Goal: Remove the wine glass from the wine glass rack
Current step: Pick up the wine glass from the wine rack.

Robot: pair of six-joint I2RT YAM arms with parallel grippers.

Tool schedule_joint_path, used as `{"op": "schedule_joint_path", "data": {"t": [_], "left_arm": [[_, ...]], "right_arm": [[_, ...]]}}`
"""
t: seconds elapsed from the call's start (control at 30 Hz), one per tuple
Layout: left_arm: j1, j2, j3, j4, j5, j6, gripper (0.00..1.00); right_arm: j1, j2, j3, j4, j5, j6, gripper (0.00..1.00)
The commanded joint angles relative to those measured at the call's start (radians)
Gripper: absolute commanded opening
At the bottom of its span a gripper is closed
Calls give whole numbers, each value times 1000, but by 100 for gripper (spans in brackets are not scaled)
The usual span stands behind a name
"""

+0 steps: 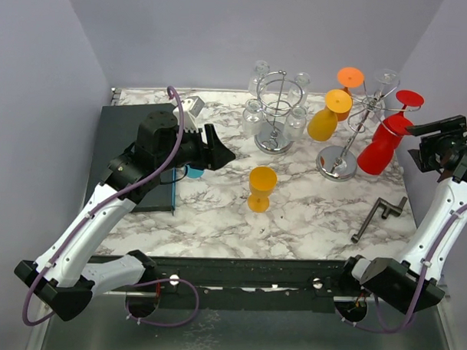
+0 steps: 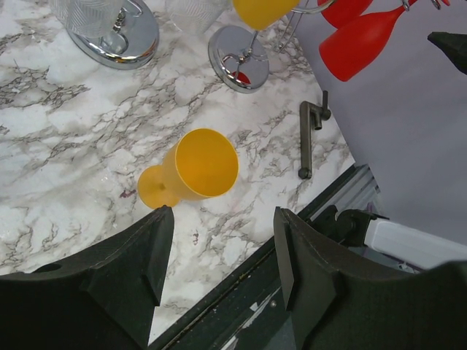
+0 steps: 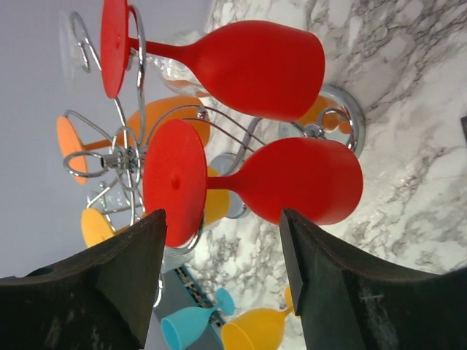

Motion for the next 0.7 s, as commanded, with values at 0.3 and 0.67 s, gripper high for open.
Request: {"op": "schedule_joint_path", "data": {"t": [0.3,0.67], "left_arm": [[-3,-26,-17,39,32,6,63],[-3,-28,-21,39,29,7,63]], "right_arm": [[-8,11,-54,159,-64,111,55],[-9,21,-55,173,-57,112,29]]}}
